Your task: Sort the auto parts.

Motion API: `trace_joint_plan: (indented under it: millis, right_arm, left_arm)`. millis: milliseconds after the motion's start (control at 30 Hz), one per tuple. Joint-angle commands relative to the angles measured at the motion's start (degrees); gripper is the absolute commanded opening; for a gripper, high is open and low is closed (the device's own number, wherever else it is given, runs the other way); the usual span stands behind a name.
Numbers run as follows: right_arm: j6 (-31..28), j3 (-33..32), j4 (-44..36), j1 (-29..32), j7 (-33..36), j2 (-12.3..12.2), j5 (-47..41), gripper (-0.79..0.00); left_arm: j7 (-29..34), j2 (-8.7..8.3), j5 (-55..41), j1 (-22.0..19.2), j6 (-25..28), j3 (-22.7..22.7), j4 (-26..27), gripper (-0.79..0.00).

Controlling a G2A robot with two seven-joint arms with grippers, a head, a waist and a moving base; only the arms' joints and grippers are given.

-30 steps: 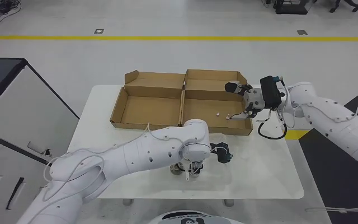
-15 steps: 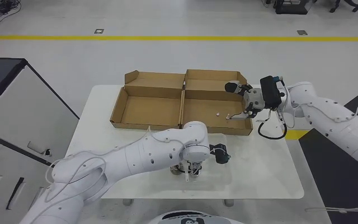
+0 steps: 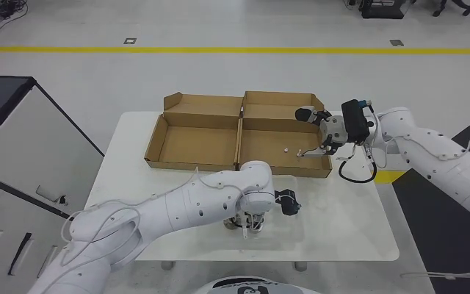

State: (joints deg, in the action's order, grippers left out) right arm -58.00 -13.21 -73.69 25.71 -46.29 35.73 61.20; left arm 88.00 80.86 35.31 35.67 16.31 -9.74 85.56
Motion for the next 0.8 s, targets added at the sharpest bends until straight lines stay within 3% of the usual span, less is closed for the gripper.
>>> trace_joint_plan:
  millis: [0, 533, 600, 667, 767]
  right_arm:
    - [0.0, 0.0, 0.0, 0.0, 0.0, 0.0, 0.0, 0.0]
    - [0.0, 0.0, 0.0, 0.0, 0.0, 0.0, 0.0, 0.0]
    - [0.0, 0.0, 0.0, 0.0, 0.0, 0.0, 0.0, 0.0]
    - [0.0, 0.0, 0.0, 0.0, 0.0, 0.0, 0.0, 0.0]
    - [0.0, 0.0, 0.0, 0.0, 0.0, 0.0, 0.0, 0.0]
  left_arm:
    - [0.0, 0.0, 0.3, 0.0, 0.0, 0.0, -0.1, -0.57]
    - [0.0, 0.29, 1.9, 0.9, 0.0, 0.0, -0.7, -0.631]
    - [0.0, 0.39, 2.2, 1.0, 0.0, 0.0, -0.9, -0.683]
    - [0.0, 0.5, 2.6, 1.0, 0.0, 0.0, -1.1, -0.785]
    - [0.0, 0.64, 3.1, 1.0, 0.0, 0.0, -1.7, -0.785]
